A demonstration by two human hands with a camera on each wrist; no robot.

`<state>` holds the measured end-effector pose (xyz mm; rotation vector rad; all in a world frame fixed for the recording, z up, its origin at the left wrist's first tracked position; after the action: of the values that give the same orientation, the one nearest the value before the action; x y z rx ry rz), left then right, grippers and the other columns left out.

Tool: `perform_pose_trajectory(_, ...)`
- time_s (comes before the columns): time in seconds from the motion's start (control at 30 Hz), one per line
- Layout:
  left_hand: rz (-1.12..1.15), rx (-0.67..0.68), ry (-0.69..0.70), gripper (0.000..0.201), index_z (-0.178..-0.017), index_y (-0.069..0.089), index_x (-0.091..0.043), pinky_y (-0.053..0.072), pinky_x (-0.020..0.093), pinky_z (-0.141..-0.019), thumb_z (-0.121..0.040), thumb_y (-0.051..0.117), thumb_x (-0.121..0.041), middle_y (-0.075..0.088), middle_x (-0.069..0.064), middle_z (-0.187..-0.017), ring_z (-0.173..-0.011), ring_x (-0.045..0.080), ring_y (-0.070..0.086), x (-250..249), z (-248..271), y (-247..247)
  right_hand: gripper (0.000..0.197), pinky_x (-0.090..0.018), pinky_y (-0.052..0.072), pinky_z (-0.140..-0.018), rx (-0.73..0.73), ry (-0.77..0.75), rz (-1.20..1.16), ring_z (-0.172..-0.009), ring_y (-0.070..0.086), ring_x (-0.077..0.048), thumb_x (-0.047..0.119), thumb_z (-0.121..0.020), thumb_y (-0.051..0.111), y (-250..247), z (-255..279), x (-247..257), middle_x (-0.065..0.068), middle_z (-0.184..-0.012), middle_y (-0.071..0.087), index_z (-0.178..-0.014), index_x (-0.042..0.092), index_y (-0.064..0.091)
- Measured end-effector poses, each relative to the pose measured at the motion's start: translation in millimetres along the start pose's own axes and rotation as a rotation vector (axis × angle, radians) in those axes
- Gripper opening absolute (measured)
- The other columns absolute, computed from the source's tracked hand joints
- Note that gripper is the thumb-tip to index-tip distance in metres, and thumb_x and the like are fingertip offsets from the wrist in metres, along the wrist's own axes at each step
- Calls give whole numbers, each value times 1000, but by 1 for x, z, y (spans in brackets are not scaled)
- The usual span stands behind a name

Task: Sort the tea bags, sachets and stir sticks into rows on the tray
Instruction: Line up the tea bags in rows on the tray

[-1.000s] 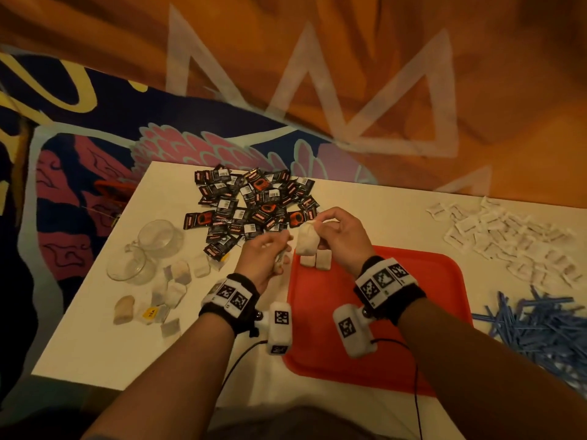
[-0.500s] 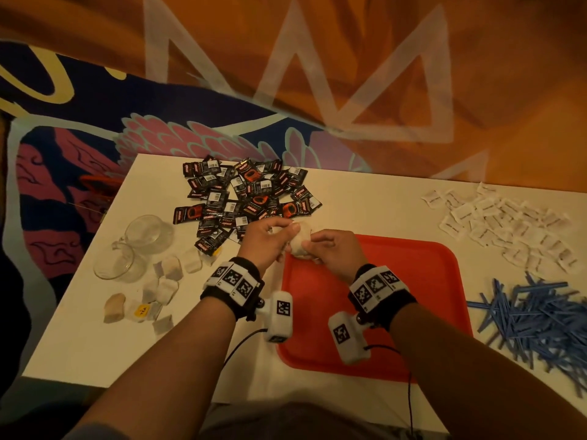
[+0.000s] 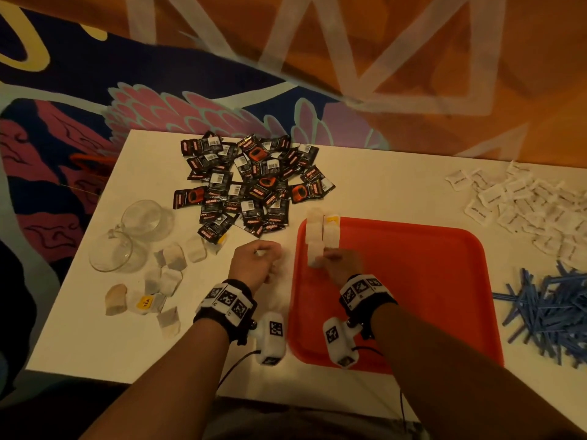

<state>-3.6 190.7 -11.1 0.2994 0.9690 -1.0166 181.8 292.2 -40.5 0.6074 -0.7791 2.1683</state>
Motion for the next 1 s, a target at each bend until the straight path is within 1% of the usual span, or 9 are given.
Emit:
perform_pose_trajectory(0.1,0,0,-12,6,-93,72,-15,45,27,-49,-92,69,-20,70,4,-84,-56,11,57,10,-3,-11,38,-29,43,-89,-30,35,32,-117,55,-25,24,-82,77,0,-6,2,-4,-129,61,-118,18,68)
perform_pose_trajectory(0.27,-13,-14,-17,6,-92,72,-15,44,27,-47,-93,67,-17,70,4,-83,-56,12,56,17,-7,-26,35,-27,39,-85,-56,62,116,-121,53,-25,27,-88,70,2,-14,8,-1,-131,60,-121,17,67)
perform_pose_trajectory(0.37,-3,-14,-19,7,-90,72,-14,43,26,-46,-94,66,-14,69,4,-80,-54,11,55,18,-8,-28,35,-28,42,-85,-81,66,164,-119,55,-24,30,-89,69,5,-20,9,-2,-130,61,-121,18,66)
perform_pose_trajectory(0.53,-2,-4,-31,7,-91,72,-14,43,25,-46,-94,66,-14,69,3,-80,-52,10,55,18,-7,-25,38,-30,46,-86,-136,94,149,-114,57,-24,30,-83,75,3,-21,4,-2,-126,61,-119,21,65)
perform_pose_trajectory(0.7,11,7,-52,6,-92,72,-16,44,26,-48,-94,67,-16,70,5,-84,-56,12,55,20,-5,-20,35,-23,41,-78,-163,77,145,-111,56,-20,31,-82,76,-4,-18,3,1,-124,61,-115,23,66)
perform_pose_trajectory(0.77,52,19,-86,8,-93,72,-15,42,24,-47,-94,67,-21,69,5,-83,-55,12,55,20,-3,-15,29,-17,39,-71,-170,39,203,-101,56,-15,33,-84,73,-8,-15,7,3,-119,62,-112,24,68)
perform_pose_trajectory(0.83,123,47,-141,20,-97,71,-12,39,22,-45,-96,64,-30,67,3,-79,-54,12,53,18,1,-7,25,-17,39,-66,-173,-4,216,-93,54,-10,33,-85,72,-11,-12,10,5,-112,64,-107,24,69)
perform_pose_trajectory(0.93,230,94,-213,44,-96,70,-10,34,19,-41,-100,50,-50,65,2,-71,-50,13,53,11,8,6,18,-15,37,-58,-129,-108,191,-83,55,-4,28,-86,71,-12,-4,19,9,-98,64,-103,23,68)
perform_pose_trajectory(1.0,297,126,-244,58,-92,70,-11,32,18,-38,-99,39,-60,66,4,-71,-48,15,55,8,11,14,10,-14,39,-58,-57,-219,167,-81,57,-3,23,-86,70,-11,6,30,10,-92,65,-96,24,68)
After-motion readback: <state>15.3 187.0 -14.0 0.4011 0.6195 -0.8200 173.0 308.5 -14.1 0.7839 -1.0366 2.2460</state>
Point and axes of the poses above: each hand's wrist, its own z-axis away from the middle knuckle, its own y-axis out of the palm, x = y × z, the point moved 7 cm from there along -z, towards the middle knuckle
